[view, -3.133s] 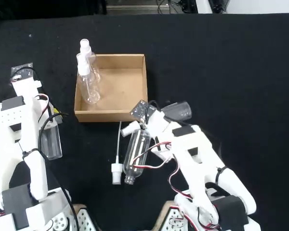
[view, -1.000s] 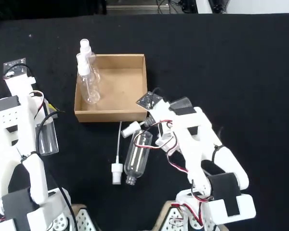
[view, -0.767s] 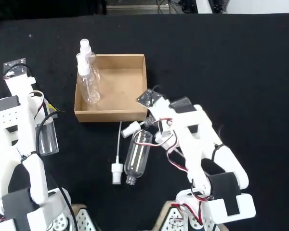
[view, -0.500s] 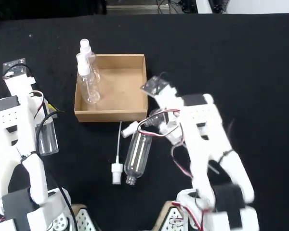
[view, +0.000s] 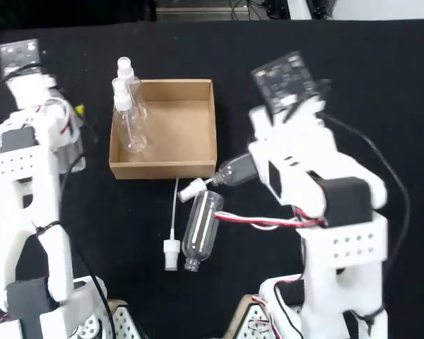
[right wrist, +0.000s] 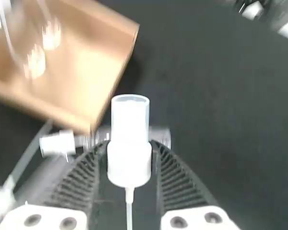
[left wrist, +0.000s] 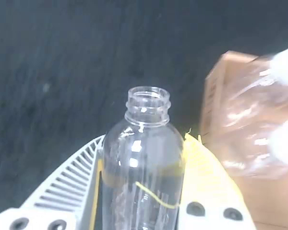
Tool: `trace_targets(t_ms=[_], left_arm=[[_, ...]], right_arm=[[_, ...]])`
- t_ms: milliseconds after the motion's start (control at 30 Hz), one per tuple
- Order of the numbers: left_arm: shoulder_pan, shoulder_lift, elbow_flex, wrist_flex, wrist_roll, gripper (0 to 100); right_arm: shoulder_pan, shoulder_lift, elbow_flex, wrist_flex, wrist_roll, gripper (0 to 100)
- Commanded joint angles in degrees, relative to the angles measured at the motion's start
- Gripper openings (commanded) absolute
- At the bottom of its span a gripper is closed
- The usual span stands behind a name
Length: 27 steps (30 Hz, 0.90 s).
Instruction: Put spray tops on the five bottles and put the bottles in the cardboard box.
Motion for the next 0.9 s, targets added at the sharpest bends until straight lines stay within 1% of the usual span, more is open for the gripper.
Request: trace_targets(t_ms=[0,167,300,367,500,600,700,867], left_arm=[[2.9,-3.8,-3.8,-2.2,-0.2,3],[2.0,-9.8,-3.9,-2.7,-0.2,3],[3.9,-16.6,-3.2,-2.6,-0.2,3],[5.1,-19.3,0.0,-2.8,-0.2,3],[5.8,-26.0,8.0,-6.7,-0.1,3],[6.0,-32.8,15.2,-11.3,-0.1,3],[6.0,-40.5,25.1,-18.4,-0.1,3],[5.8,-55.3,44.9,-37.0,-0.2,3]], right_arm=[[1.1,-2.1,-9.5,0.3,-5.6,1.1],[1.0,-2.0,-16.7,-0.9,-8.4,1.1],[1.0,-2.0,-19.8,-4.3,-12.8,1.1],[0.6,-2.1,-20.6,-5.8,-15.2,1.1],[-3.9,-2.1,-21.8,-6.9,-15.7,1.1],[-6.9,-2.3,-22.2,-7.2,-15.6,1.1],[-8.4,-2.4,-22.1,-10.5,-15.6,1.1],[-8.7,-2.1,-21.8,-14.9,-15.7,1.1]])
